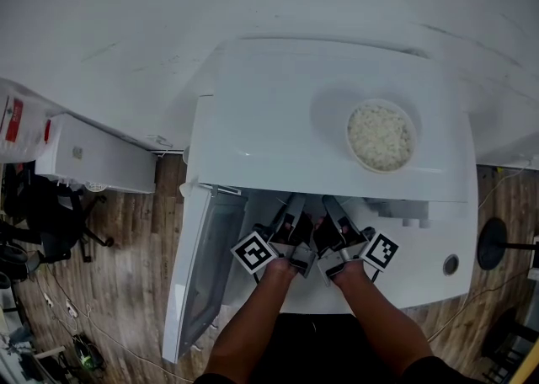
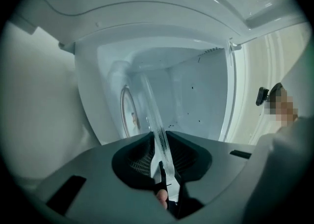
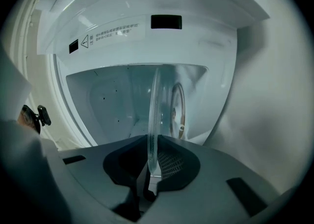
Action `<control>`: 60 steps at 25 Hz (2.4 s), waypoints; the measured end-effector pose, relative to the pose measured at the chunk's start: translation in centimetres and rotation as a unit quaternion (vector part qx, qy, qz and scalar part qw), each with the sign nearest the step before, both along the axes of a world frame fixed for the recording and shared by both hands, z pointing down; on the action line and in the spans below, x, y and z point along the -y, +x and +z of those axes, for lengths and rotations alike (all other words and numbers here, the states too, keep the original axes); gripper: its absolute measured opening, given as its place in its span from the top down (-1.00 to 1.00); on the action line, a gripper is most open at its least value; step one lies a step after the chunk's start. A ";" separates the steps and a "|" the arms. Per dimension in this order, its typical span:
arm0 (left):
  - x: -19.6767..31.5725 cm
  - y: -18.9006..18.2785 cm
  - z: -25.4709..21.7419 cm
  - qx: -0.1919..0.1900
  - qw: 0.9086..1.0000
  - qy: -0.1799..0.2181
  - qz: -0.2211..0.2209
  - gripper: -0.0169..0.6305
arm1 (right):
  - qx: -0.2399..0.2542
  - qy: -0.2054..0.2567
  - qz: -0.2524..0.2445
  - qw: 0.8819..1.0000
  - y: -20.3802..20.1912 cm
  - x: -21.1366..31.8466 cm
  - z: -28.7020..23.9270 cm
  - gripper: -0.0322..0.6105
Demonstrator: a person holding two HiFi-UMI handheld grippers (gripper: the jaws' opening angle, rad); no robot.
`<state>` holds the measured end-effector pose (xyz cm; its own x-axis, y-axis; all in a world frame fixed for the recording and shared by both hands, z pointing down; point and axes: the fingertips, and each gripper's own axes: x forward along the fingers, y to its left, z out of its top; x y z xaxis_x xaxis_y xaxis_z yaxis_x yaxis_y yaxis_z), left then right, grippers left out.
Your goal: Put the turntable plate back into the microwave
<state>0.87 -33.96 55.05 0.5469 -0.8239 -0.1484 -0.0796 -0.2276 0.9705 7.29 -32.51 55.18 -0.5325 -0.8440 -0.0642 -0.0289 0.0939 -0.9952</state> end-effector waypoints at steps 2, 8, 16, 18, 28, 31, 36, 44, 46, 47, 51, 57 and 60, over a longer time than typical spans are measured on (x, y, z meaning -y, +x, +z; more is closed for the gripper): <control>0.3 0.0 0.2 0.025 1.000 0.006 0.004 0.64 | 0.016 -0.005 0.009 1.000 0.1 0.5 0.1 0.69; 0.6 -0.3 0.9 0.081 0.997 0.009 0.004 0.51 | 0.044 -0.012 0.018 0.999 -0.1 1.3 0.5 0.64; -0.5 -0.8 1.1 0.151 0.988 0.024 0.017 0.50 | 0.041 -0.018 0.032 0.999 -0.3 1.9 0.8 0.65; -1.1 -0.9 1.1 0.158 0.987 0.021 0.014 0.52 | 0.029 -0.018 0.033 0.999 -0.2 2.1 0.8 0.65; -1.4 -1.3 2.4 0.157 0.988 -0.006 -0.001 0.71 | -0.124 -0.060 -0.004 0.990 -0.6 0.3 2.0 0.66; -0.9 -1.8 2.5 0.156 0.988 -0.008 -0.013 0.73 | -0.172 -0.071 -0.006 0.982 0.2 -1.2 2.8 0.74; -0.8 -1.5 3.2 0.188 0.982 -0.015 -0.009 0.74 | -0.179 -0.031 -0.008 0.983 0.1 -0.4 2.4 0.85; -3.1 -2.5 3.0 0.237 0.971 -0.026 -0.031 0.74 | -0.316 0.047 -0.044 0.947 0.2 -0.7 1.0 0.85; -4.1 -2.3 2.2 0.259 0.966 -0.012 -0.026 0.77 | -0.370 0.081 -0.066 0.923 -0.1 -1.7 0.2 0.85; -4.7 -2.0 1.7 0.272 0.962 -0.003 -0.021 0.78 | -0.392 0.099 -0.077 0.911 -0.3 -2.2 -0.4 0.85; -6.6 -1.2 -0.7 0.310 0.950 0.032 -0.001 0.79 | -0.472 0.154 -0.109 0.861 -0.7 -4.3 -2.8 0.85; -9.4 0.0 -4.1 0.373 0.923 0.088 0.030 0.80 | -0.491 0.174 -0.105 0.847 0.3 -7.0 -6.0 0.85; -10.3 0.5 -5.6 0.393 0.912 0.110 0.037 0.80 | -0.514 0.197 -0.111 0.827 0.9 -8.3 -6.9 0.85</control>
<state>1.35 -23.63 49.47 0.6081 -0.7783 0.1566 -0.7083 -0.4428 0.5498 8.15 -24.22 48.30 -0.6156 -0.7395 0.2723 -0.7798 0.5218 -0.3460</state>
